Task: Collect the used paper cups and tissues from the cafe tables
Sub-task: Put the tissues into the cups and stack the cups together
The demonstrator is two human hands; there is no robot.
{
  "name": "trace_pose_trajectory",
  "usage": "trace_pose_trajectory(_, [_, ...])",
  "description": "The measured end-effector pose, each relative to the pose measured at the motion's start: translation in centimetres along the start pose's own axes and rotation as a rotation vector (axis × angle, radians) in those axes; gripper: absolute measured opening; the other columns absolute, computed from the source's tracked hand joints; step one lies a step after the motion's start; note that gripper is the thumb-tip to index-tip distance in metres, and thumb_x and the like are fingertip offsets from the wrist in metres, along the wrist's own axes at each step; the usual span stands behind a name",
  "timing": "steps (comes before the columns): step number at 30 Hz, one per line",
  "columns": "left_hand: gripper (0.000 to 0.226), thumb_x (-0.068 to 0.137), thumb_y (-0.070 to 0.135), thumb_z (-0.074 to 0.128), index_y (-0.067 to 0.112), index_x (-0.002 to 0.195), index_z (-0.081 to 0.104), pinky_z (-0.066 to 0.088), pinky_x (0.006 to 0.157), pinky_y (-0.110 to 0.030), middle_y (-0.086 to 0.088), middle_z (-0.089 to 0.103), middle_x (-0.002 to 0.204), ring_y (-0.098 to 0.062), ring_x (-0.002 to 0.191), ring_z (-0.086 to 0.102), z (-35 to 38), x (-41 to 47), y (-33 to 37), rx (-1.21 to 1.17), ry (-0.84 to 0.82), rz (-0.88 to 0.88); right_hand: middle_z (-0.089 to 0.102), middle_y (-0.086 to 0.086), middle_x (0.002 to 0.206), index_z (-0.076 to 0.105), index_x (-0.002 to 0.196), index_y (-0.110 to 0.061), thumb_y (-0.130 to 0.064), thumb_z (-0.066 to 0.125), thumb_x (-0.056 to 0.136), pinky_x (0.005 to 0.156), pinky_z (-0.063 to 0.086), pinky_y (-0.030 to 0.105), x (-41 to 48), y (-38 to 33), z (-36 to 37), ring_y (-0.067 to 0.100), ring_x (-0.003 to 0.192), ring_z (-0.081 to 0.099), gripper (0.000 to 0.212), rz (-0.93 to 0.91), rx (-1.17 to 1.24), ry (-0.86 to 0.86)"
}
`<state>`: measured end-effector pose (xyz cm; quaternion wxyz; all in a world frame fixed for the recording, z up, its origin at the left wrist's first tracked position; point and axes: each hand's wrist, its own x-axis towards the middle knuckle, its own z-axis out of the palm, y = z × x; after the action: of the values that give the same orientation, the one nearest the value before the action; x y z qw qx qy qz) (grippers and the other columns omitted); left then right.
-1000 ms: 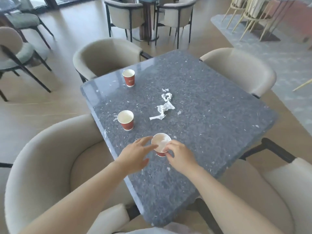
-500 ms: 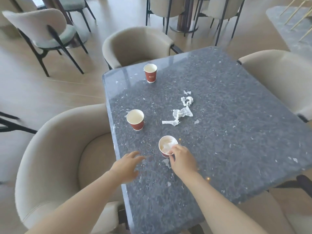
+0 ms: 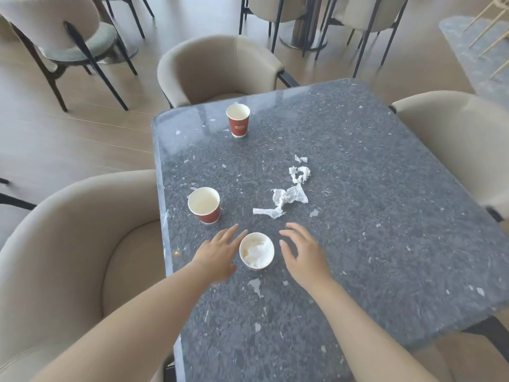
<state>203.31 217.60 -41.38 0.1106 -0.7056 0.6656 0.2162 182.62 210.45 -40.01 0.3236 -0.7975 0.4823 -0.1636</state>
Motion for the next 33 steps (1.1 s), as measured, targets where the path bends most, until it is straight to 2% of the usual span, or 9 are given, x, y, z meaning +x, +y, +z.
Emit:
trace_pose_trajectory(4, [0.092,0.087,0.046,0.058,0.027,0.149,-0.009,0.033,0.111,-0.042,0.004,-0.005,0.159,-0.02,0.145,0.008,-0.4,1.4,-0.3,-0.011,-0.028,0.013,0.042,-0.01,0.138,0.055,0.122,-0.022,-0.026,0.046,0.094,0.09,0.04,0.026,2.4,1.4,-0.7,0.01,0.124,0.042,0.029,0.043,-0.063,-0.053])
trace_pose_trajectory(11, [0.085,0.09,0.014,0.054,0.026,0.149,-0.006,0.038,0.108,-0.037,0.004,-0.004,0.159,-0.017,0.145,0.006,-1.2,4.6,-1.0,0.03,-0.036,0.051,0.039,-0.008,0.14,0.052,0.124,-0.022,-0.026,0.045,0.095,0.094,0.034,0.024,6.4,2.8,-0.1,0.013,0.125,0.039,0.03,0.052,-0.138,-0.191])
trace_pose_trajectory(14, [0.085,0.089,0.01,0.054,0.023,0.15,-0.004,0.036,0.108,-0.035,0.002,-0.002,0.159,-0.017,0.145,0.007,-2.1,6.7,-1.0,0.051,-0.015,0.083,0.04,-0.007,0.138,0.051,0.125,-0.022,-0.024,0.046,0.094,0.096,0.037,0.03,8.1,3.2,0.2,0.017,0.124,0.04,0.031,0.048,-0.179,-0.219])
trace_pose_trajectory(18, [0.089,0.086,0.009,0.058,0.021,0.15,-0.002,0.035,0.109,-0.035,0.001,-0.003,0.158,-0.019,0.145,0.005,-3.5,9.9,-0.3,0.092,0.003,0.125,0.045,-0.006,0.124,0.049,0.125,-0.026,-0.027,0.049,0.093,0.087,0.045,0.034,9.6,3.6,1.2,0.018,0.113,0.045,0.033,0.051,-0.247,-0.215])
trace_pose_trajectory(20, [0.087,0.087,0.01,0.058,0.021,0.149,-0.001,0.034,0.109,-0.035,0.001,-0.002,0.158,-0.019,0.145,0.005,-4.0,11.4,-0.2,0.095,0.004,0.128,0.044,-0.004,0.116,0.051,0.121,-0.028,-0.03,0.052,0.091,0.081,0.048,0.036,10.0,3.9,1.8,0.018,0.108,0.044,0.03,0.084,-0.274,-0.221])
trace_pose_trajectory(23, [0.078,0.092,0.021,0.052,0.022,0.15,0.0,0.031,0.111,-0.036,0.002,-0.001,0.159,-0.018,0.146,0.004,-4.4,13.2,-0.6,0.107,-0.015,0.113,0.042,-0.001,0.102,0.058,0.094,-0.018,-0.028,0.054,0.09,0.071,0.048,0.035,10.7,4.5,2.2,0.019,0.098,0.045,0.012,0.109,-0.271,-0.164])
trace_pose_trajectory(25, [0.074,0.095,0.028,0.047,0.022,0.15,-0.002,0.027,0.114,-0.038,0.003,-0.004,0.159,-0.018,0.146,0.001,-4.5,14.2,-1.0,0.096,-0.034,0.088,0.045,-0.001,0.101,0.057,0.087,-0.014,-0.025,0.051,0.091,0.067,0.046,0.033,11.2,5.1,2.0,0.018,0.092,0.048,0.013,0.121,-0.245,-0.103])
trace_pose_trajectory(30, [0.081,0.093,0.049,0.045,0.025,0.149,-0.007,0.024,0.115,-0.043,-0.001,-0.015,0.158,-0.023,0.146,-0.006,-4.7,16.6,-1.3,0.069,-0.061,0.007,0.046,-0.003,0.1,0.052,0.083,-0.015,-0.023,0.05,0.091,0.051,0.036,0.026,13.1,5.8,0.2,0.017,0.071,0.049,0.012,0.135,-0.211,0.082])
trace_pose_trajectory(33, [0.084,0.091,0.052,0.046,0.026,0.149,-0.009,0.033,0.11,-0.042,-0.001,-0.02,0.157,-0.024,0.146,-0.01,-4.6,17.3,-1.3,0.057,-0.104,0.0,0.047,-0.004,0.107,0.054,0.093,-0.017,-0.025,0.05,0.09,0.051,0.034,0.023,14.4,5.9,-0.2,0.015,0.082,0.052,0.01,0.118,-0.194,0.11])
